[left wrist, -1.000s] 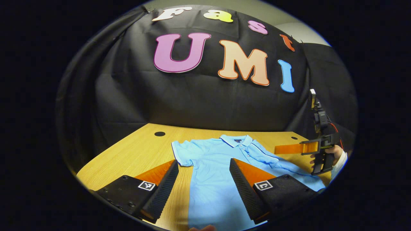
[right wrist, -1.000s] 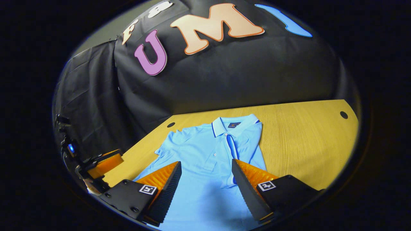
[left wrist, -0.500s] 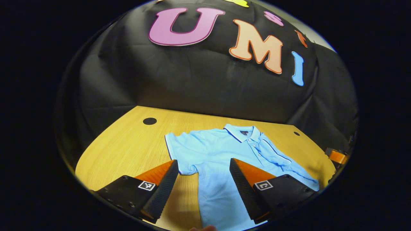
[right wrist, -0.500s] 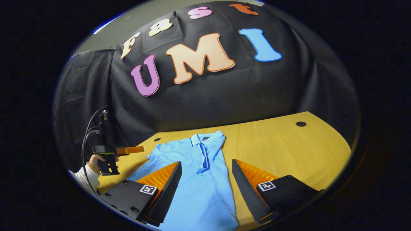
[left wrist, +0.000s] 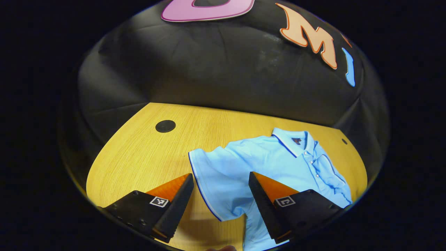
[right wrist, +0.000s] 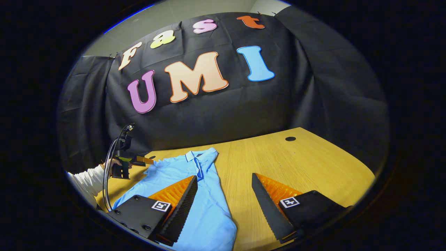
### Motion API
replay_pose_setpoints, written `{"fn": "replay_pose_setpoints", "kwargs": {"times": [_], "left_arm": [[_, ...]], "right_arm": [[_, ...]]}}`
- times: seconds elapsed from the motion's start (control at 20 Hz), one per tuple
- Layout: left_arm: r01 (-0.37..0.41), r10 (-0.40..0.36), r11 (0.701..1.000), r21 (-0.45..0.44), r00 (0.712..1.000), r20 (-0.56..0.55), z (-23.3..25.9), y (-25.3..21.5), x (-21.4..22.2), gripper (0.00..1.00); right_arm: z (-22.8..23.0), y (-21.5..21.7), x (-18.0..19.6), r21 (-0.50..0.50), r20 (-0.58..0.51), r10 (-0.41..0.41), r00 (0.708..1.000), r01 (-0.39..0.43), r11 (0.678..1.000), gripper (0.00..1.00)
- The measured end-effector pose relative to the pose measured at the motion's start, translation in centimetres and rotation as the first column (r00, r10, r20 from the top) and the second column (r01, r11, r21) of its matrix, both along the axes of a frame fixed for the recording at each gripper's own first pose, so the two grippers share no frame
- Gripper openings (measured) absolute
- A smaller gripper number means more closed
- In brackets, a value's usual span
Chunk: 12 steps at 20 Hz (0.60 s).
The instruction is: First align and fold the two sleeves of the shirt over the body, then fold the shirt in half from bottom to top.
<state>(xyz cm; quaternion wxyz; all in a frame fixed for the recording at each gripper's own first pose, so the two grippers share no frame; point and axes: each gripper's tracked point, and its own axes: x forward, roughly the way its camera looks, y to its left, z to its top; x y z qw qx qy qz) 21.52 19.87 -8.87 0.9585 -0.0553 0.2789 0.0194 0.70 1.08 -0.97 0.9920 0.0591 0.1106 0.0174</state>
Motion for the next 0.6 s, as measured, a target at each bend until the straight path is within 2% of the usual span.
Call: {"fn": "replay_pose_setpoints", "kwargs": {"times": [0.05, 0.1, 0.15, 0.4, 0.5, 0.6], "left_arm": [[0.004, -0.004, 1.0, 0.014, 1.0, -0.016, -0.4, 0.1, 0.1, 0.94], [0.006, -0.005, 1.0, 0.016, 1.0, -0.027, -0.8, 0.0, 0.1, 0.94], [0.004, -0.004, 1.0, 0.013, 0.999, -0.031, -1.0, 0.0, 0.3, 0.94], [0.036, -0.032, 0.998, 0.045, 0.996, -0.083, -1.9, 0.1, -0.5, 0.94], [0.029, -0.022, 0.997, 0.074, 0.995, -0.093, -2.1, 0.7, -0.5, 0.91], [0.026, -0.02, 0.997, 0.074, 0.996, -0.084, -2.0, 0.8, -0.4, 0.81]], "right_arm": [[-0.1, -0.2, -0.2, -0.006, -0.005, -0.004, 1.0, 0.003, 1.0, 0.98], [-0.5, -0.3, -0.5, -0.009, -0.015, -0.007, 1.0, 0.007, 1.0, 0.93], [-0.7, -0.7, -0.7, -0.01, -0.022, -0.015, 1.0, 0.015, 1.0, 0.98], [-0.5, -1.5, -1.3, 0.012, -0.016, -0.031, 0.999, 0.031, 0.999, 0.98], [-0.4, -1.3, -1.5, 0.027, -0.005, -0.027, 1.0, 0.027, 0.999, 0.98], [-0.4, -1.2, -1.6, 0.036, -0.001, -0.025, 1.0, 0.025, 0.999, 0.98]]}}
